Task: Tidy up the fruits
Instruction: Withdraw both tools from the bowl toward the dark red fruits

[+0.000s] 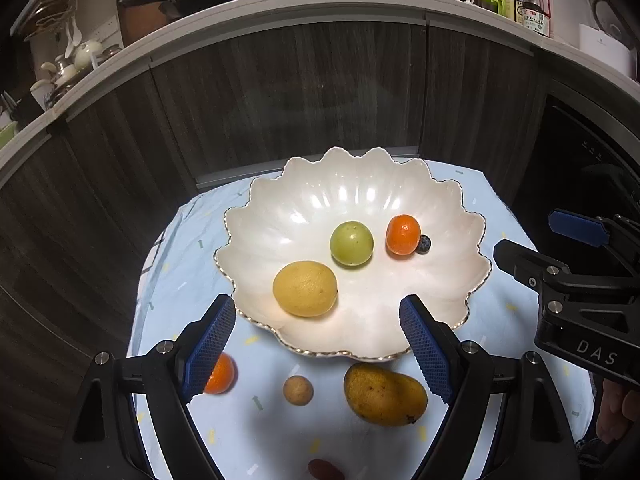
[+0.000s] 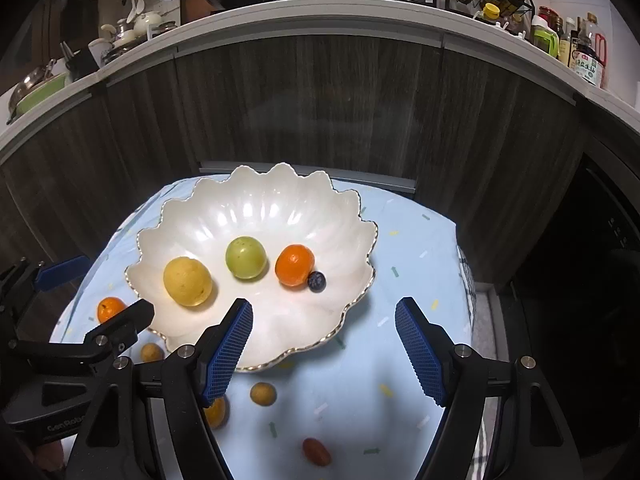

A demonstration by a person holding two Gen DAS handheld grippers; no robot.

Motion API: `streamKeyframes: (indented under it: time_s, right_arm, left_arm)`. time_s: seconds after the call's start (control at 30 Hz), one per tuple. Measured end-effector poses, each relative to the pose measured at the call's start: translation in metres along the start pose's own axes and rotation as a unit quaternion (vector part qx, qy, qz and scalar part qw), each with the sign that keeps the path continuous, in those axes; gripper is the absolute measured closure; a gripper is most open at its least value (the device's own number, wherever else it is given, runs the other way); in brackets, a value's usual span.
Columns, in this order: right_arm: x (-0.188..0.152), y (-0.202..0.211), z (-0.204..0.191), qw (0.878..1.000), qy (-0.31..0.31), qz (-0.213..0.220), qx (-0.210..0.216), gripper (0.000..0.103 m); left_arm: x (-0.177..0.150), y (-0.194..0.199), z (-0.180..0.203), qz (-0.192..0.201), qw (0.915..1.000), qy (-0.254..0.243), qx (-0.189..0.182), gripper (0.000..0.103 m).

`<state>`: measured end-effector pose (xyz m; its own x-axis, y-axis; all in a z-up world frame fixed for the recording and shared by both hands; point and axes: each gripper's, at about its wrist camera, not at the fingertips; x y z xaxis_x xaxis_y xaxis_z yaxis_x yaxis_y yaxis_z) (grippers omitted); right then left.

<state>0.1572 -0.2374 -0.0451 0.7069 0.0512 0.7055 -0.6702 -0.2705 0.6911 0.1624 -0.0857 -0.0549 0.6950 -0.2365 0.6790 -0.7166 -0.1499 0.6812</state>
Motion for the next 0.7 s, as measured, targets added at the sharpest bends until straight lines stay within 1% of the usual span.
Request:
streamKeyframes:
  time_s: [0.3,0.7]
  right_arm:
    - [-0.014,0.008,-0.006,1.0,-0.004,-0.003,0.002,0.029]
    - [-0.035,0.012,-0.01,1.0,-0.009,-0.015,0.002,0.029]
  left_arm:
    - [-0.012,0.009,0.0,0.002,1.0,-0.007,0.004,0.019]
    - [-0.037,0.018,0.003,-0.006,0.9999,-0.011,0.007,0.019]
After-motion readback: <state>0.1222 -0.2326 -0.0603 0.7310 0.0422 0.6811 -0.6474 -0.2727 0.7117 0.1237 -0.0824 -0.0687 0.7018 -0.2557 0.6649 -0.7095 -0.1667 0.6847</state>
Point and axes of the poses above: each gripper's, at about its wrist camera, not at the fingertips, and y roughly against the way its jaws point, z to its right, x to its top, and after that the axes turned 14 degrees about x, right-handed
